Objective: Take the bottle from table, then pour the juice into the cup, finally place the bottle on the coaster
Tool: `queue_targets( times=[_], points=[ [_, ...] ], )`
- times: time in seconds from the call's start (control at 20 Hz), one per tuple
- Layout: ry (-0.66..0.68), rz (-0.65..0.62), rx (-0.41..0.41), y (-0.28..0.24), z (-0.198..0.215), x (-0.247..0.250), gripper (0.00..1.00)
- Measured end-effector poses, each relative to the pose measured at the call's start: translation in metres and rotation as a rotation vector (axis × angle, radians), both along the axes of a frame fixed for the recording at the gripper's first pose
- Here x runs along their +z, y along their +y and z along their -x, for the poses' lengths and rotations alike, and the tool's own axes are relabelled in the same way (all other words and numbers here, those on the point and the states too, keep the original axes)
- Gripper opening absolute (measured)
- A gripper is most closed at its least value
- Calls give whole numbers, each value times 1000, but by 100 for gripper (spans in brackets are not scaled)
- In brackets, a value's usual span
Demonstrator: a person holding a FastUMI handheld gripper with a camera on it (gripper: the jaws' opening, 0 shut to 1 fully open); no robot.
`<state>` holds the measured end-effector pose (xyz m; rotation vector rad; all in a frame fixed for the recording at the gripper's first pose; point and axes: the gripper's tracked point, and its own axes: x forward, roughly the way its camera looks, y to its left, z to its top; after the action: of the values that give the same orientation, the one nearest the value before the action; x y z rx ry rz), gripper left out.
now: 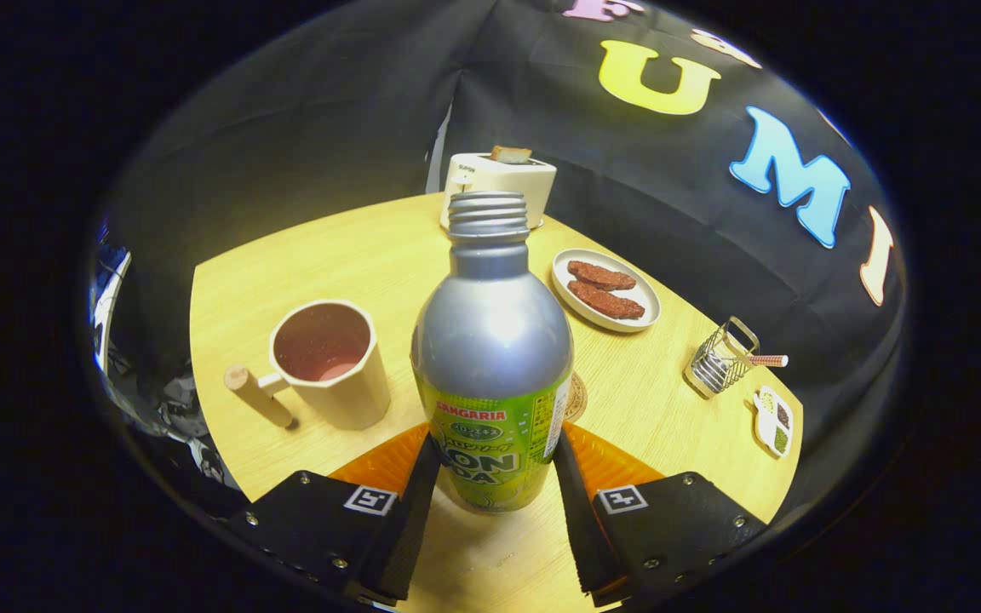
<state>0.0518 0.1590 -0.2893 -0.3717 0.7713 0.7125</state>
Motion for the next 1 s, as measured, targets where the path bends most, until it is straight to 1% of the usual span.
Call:
queue_targets(
  times=[0.2, 0.5, 1.0],
  points=[
    [-19, -91, -28, 10, -15, 2, 71],
    [-30, -170, -75, 14, -43, -1, 71],
    [-71, -222, -126, 16, -86, -13, 73]
  ],
)
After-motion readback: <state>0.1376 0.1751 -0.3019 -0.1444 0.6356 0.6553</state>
